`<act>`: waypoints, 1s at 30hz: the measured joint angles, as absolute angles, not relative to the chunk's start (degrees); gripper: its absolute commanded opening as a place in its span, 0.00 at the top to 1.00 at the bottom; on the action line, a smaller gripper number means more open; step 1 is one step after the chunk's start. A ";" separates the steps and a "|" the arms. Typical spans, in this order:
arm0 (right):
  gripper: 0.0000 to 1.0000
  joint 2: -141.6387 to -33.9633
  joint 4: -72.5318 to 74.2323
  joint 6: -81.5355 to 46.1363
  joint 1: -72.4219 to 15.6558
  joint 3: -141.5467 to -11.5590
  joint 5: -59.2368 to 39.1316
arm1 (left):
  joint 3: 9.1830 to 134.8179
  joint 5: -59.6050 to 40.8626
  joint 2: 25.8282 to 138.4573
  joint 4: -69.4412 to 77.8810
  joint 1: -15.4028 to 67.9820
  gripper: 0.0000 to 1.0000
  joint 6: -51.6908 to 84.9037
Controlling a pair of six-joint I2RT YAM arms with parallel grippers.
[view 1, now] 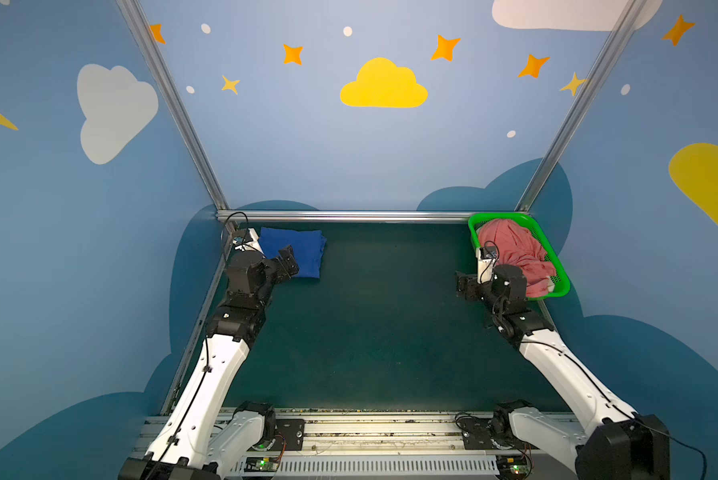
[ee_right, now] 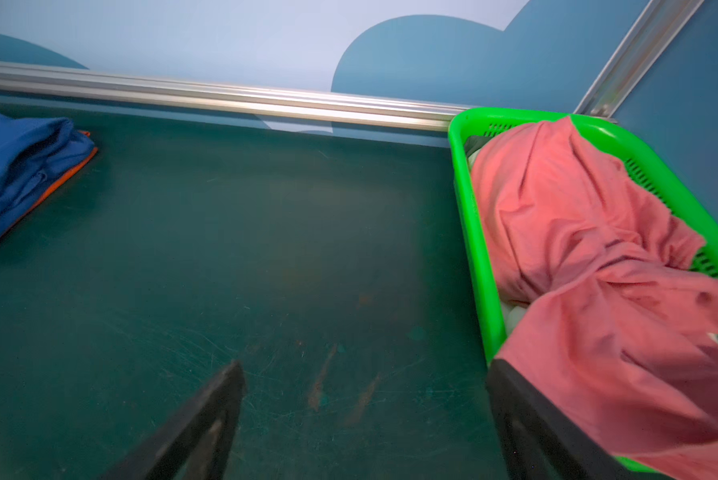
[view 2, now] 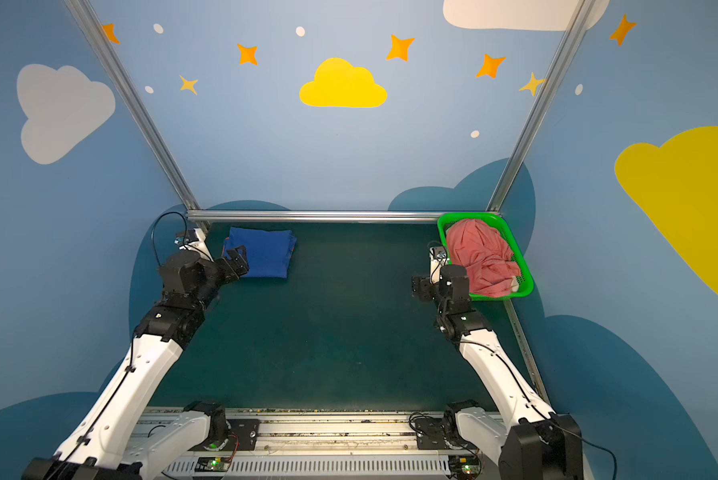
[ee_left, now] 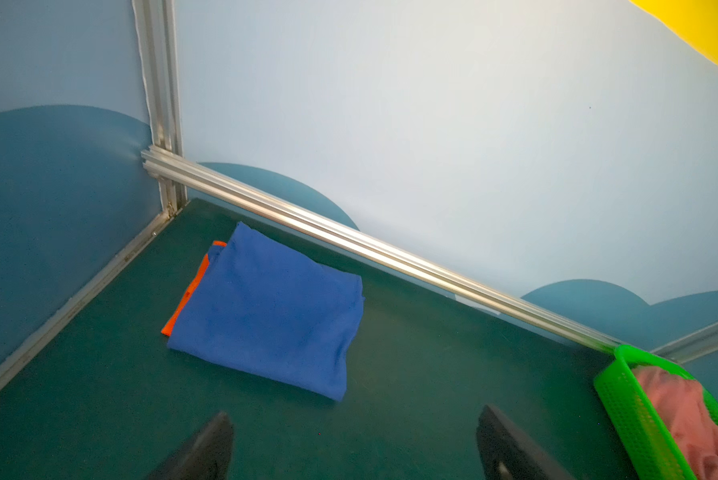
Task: Fold and stack the t-shirts
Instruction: 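Reach the right gripper into the green basket and grasp the pink t-shirt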
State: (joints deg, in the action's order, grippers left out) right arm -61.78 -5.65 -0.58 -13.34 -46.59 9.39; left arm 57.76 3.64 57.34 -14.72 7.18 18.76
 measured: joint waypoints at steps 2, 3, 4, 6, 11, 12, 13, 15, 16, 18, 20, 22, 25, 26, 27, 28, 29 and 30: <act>0.08 -63.05 -10.85 -1.37 -11.90 -51.99 9.85 | 61.23 1.48 58.76 -18.96 7.18 0.08 18.79; 0.08 -64.03 -12.75 -1.69 -10.66 -54.46 9.72 | 62.57 0.62 59.53 -20.53 7.18 0.08 18.65; 0.08 -65.34 -14.83 -2.11 -9.02 -57.23 9.37 | 63.72 -0.34 60.42 -21.93 7.18 0.09 18.37; 0.08 -68.66 -18.72 -3.14 -5.08 -62.57 8.58 | 64.99 -1.93 62.06 -24.16 7.18 0.11 17.54; 0.16 -80.36 -27.73 -4.47 2.94 -74.89 7.42 | 65.19 -4.99 66.52 -28.40 7.18 0.17 16.03; 0.18 -82.48 -28.95 -4.58 3.77 -76.49 7.22 | 65.06 -5.43 67.13 -28.84 7.16 0.17 15.90; 0.20 -85.12 -30.37 -4.71 4.58 -78.35 6.94 | 64.93 -5.78 67.70 -29.45 7.14 0.18 15.81; 0.22 -90.08 -32.88 -5.06 5.80 -81.56 6.26 | 64.86 -6.37 68.55 -30.59 7.14 0.18 15.59; 0.23 -92.66 -34.22 -5.30 6.37 -83.22 5.89 | 64.84 -6.48 68.79 -30.94 7.14 0.18 15.42; 0.24 -97.54 -36.95 -5.56 7.11 -86.56 5.21 | 64.79 -6.61 68.84 -31.29 7.14 0.18 15.25; 0.25 -102.48 -39.77 -5.76 7.60 -90.30 5.02 | 64.79 -6.61 68.82 -31.38 7.11 0.18 15.20; 0.26 -107.09 -42.41 -5.89 7.90 -94.00 5.08 | 64.71 -6.59 68.82 -31.46 7.03 0.18 15.16; 0.34 -112.25 -45.12 -6.31 8.19 -97.58 5.08 | 64.58 -6.57 68.93 -31.77 6.76 0.18 15.07; 0.39 -113.36 -45.74 -6.44 8.19 -98.13 5.04 | 64.58 -6.57 69.04 -31.90 6.72 0.18 15.05; 0.47 -114.32 -46.44 -6.68 8.25 -98.50 4.95 | 64.58 -6.55 69.14 -32.05 6.61 0.18 15.05; 0.55 -114.96 -46.94 -6.74 8.43 -98.59 4.84 | 64.58 -6.55 69.28 -32.12 6.52 0.18 15.03; 0.62 -115.28 -47.31 -6.68 8.45 -98.59 4.73 | 64.58 -6.55 69.41 -32.23 6.48 0.18 15.03; 0.72 -115.59 -47.86 -7.09 8.49 -98.59 4.34 | 64.58 -6.57 69.47 -32.42 6.46 0.18 15.03</act>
